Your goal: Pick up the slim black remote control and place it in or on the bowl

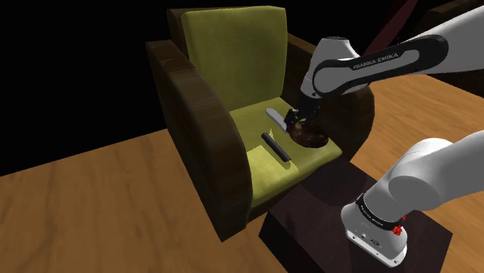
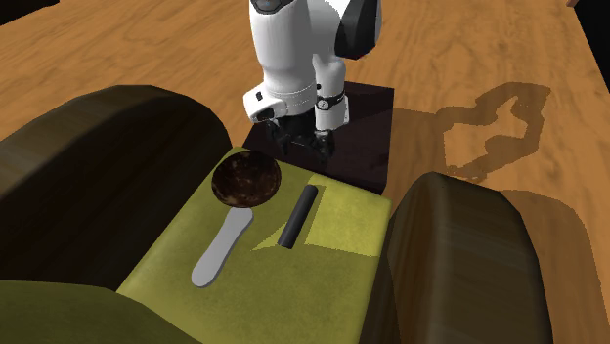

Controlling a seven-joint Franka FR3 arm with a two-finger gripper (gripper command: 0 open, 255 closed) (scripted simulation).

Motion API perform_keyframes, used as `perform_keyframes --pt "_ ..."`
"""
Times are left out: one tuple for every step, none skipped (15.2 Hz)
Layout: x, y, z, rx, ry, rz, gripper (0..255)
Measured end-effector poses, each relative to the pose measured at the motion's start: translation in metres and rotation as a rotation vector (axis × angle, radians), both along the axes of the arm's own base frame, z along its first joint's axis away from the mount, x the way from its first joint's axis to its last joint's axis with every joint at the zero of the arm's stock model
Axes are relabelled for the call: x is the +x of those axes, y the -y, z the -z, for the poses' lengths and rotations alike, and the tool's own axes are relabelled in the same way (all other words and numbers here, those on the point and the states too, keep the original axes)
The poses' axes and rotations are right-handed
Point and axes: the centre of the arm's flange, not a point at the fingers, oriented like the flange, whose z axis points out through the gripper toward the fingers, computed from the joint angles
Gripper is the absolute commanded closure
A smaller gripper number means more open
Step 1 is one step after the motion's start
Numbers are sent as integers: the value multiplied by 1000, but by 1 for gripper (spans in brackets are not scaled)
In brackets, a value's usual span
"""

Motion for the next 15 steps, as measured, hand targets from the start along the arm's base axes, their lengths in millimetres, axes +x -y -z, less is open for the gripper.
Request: perform_keyframes --pt "4 0 12 -3 2 2 0" --pt "9 -4 25 -4 3 5 0" --pt "15 -3 36 -6 5 7 0" --pt "20 -4 46 -8 7 10 0" --pt "23 -6 58 -10 8 12 0" --pt "26 -4 70 -13 9 15 0" --pt "34 -7 85 -14 11 17 0" --pt "40 -6 96 -16 12 19 0" --pt "43 -7 105 -18 13 21 0" --pt "43 -9 112 -19 14 22 0" --pt "43 -8 118 -19 15 23 0" --pt "44 -8 124 -20 15 23 0" --pt "45 -9 129 -20 15 23 0" --pt "45 -9 136 -20 15 23 0" --pt "45 -9 140 -20 15 23 0"
